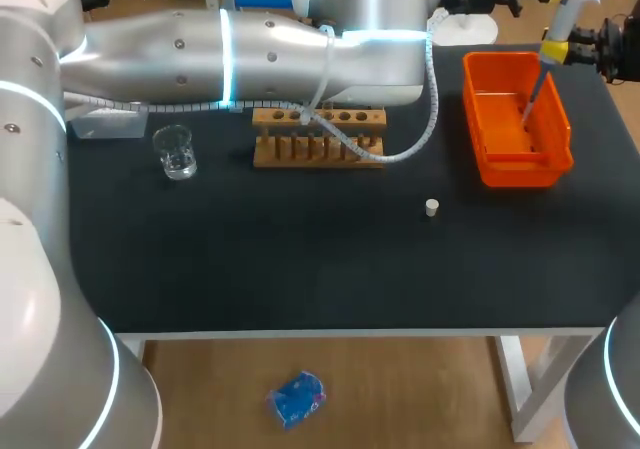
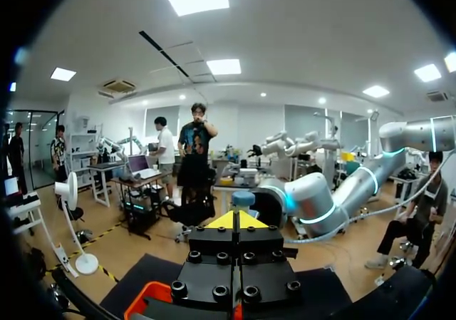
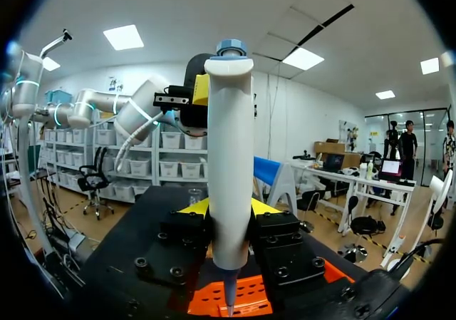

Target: Invert the test tube, pick up the pipette, mount the tip to pipette, aspirate from beaker and dispense into the tube, eject the tip, return the pipette, and cap with the stopper.

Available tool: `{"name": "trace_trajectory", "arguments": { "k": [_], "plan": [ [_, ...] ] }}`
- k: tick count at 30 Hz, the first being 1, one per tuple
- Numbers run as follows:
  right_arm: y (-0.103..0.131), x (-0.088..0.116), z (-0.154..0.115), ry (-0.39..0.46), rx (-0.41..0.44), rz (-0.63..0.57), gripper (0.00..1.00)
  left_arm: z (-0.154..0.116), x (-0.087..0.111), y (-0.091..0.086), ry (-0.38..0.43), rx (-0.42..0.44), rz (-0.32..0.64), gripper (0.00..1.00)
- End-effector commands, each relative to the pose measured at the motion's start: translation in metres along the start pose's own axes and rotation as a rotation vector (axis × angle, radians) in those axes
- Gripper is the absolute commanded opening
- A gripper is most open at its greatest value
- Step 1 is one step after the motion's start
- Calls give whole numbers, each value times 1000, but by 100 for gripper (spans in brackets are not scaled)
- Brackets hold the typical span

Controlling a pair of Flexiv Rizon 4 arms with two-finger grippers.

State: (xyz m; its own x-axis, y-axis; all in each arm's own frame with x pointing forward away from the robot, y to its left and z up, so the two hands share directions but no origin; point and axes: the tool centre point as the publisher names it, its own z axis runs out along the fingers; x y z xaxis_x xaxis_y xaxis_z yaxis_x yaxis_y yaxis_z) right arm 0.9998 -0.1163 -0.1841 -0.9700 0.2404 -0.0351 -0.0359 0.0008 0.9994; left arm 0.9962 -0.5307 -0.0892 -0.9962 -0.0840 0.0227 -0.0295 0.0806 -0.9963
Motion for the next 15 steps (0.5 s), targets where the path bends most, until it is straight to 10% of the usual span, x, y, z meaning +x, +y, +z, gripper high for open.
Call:
{"name": "trace_trajectory", "arguments": {
  "k": [1, 15],
  "plan": [
    [5, -2, 0, 6, 0, -1, 0, 3, 2, 8, -9, 1, -2, 0],
    [5, -2, 0, 6, 0, -1, 0, 4, 2, 15, -14, -1, -11, 0]
  ]
}}
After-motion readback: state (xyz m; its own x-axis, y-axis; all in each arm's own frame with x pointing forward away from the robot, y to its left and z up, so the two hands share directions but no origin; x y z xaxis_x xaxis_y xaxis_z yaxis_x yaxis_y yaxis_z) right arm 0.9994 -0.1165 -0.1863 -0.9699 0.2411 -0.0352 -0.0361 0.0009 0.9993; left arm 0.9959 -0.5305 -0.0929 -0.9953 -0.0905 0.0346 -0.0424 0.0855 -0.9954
